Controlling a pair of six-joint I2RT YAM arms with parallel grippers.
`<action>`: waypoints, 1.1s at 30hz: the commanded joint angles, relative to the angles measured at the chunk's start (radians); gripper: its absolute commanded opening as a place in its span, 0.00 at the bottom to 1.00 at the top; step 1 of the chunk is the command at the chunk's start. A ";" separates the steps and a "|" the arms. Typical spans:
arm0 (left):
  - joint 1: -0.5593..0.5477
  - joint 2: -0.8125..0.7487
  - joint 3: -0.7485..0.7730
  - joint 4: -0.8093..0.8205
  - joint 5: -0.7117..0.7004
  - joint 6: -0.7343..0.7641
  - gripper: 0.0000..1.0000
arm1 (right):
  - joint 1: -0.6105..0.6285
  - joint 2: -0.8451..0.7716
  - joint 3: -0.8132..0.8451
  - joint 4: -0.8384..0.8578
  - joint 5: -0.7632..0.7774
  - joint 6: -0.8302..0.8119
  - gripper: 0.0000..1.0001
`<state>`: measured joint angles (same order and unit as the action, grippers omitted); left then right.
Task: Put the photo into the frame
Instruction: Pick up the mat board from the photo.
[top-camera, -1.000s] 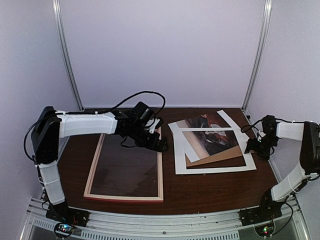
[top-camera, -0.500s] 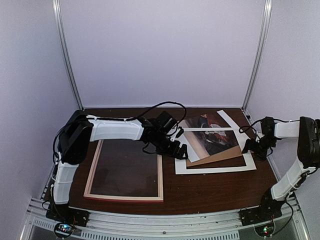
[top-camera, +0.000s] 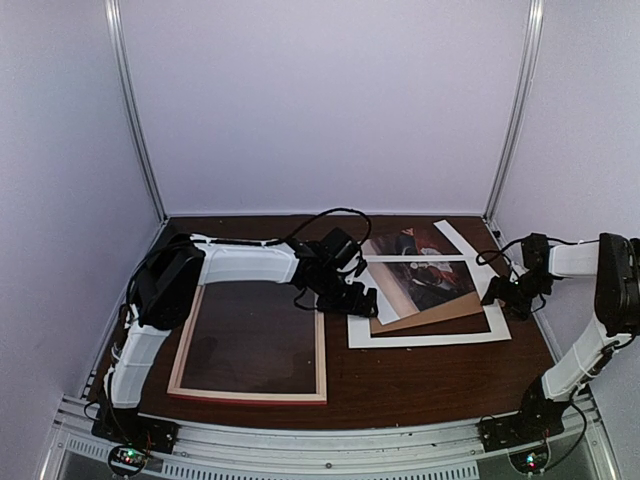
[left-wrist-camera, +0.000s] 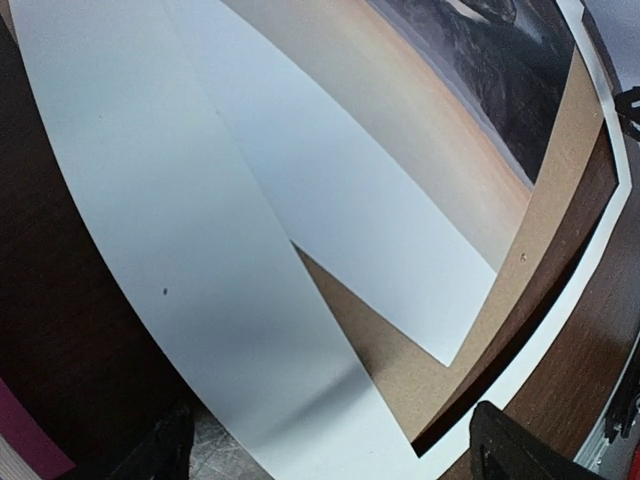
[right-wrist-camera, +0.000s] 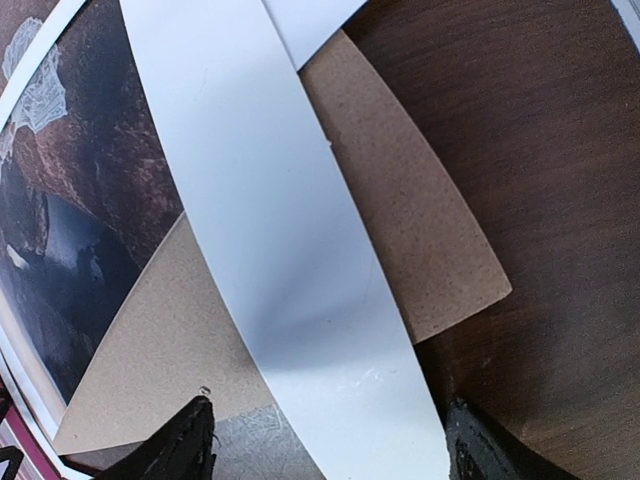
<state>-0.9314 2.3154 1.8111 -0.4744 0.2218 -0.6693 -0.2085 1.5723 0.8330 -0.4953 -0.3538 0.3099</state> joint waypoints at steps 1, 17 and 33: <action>0.002 0.028 0.023 0.002 0.002 -0.025 0.96 | -0.008 0.002 -0.012 0.012 -0.049 -0.003 0.78; 0.000 0.024 -0.010 0.011 0.009 -0.038 0.96 | -0.020 -0.109 -0.040 -0.022 -0.182 0.007 0.69; 0.000 0.014 -0.033 0.017 -0.005 -0.035 0.96 | -0.053 -0.142 -0.043 -0.020 -0.290 0.028 0.66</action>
<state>-0.9314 2.3177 1.8069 -0.4637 0.2211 -0.6979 -0.2424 1.4593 0.7956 -0.5125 -0.5983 0.3256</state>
